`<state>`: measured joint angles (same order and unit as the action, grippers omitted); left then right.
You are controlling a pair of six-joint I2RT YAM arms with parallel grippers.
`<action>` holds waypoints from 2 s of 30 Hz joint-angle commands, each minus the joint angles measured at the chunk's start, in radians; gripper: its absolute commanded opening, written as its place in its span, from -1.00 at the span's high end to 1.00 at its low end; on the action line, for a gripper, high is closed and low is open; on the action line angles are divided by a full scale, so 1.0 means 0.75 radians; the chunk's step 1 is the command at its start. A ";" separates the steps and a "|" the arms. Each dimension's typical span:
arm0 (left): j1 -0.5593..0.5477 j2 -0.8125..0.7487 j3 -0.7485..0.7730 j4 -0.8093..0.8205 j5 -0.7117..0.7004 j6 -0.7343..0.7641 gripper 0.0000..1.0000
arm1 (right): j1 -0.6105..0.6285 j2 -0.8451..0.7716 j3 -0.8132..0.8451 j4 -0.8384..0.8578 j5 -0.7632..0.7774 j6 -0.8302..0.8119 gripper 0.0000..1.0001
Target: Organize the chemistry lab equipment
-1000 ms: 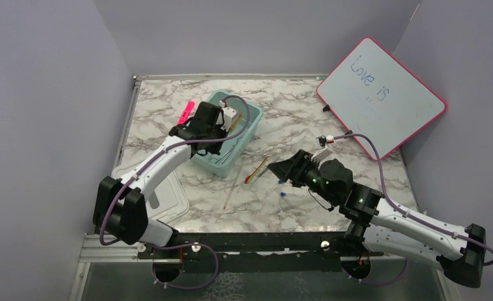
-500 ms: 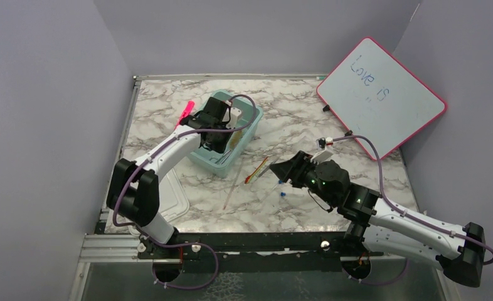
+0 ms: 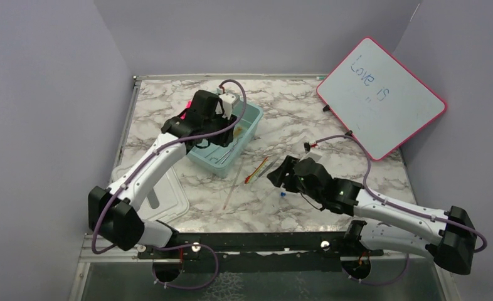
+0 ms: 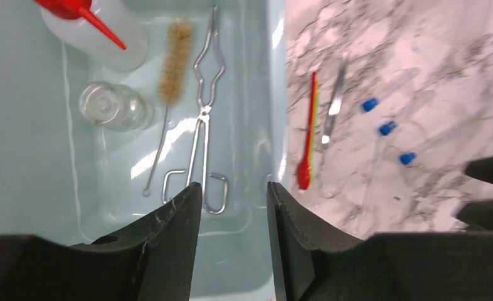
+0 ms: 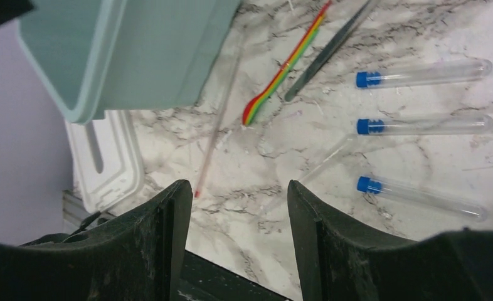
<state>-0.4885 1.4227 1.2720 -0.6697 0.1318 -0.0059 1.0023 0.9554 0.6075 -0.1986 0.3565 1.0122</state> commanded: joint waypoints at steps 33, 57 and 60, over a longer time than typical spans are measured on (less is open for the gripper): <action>-0.179 -0.881 -0.737 0.701 -0.018 -0.466 0.01 | 0.093 0.975 0.549 -0.728 0.112 0.635 0.21; -0.179 -0.874 -0.730 0.658 -0.083 -0.467 0.00 | 0.093 1.065 0.579 -0.638 0.187 0.640 0.33; -0.179 -0.873 -0.729 0.657 -0.084 -0.465 0.00 | 0.093 1.088 0.599 -0.629 0.186 0.613 0.33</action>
<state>-0.6197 0.7738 0.7177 -0.1673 0.0914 -0.3511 1.0672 1.7233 1.0348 -0.6754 0.4366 1.4734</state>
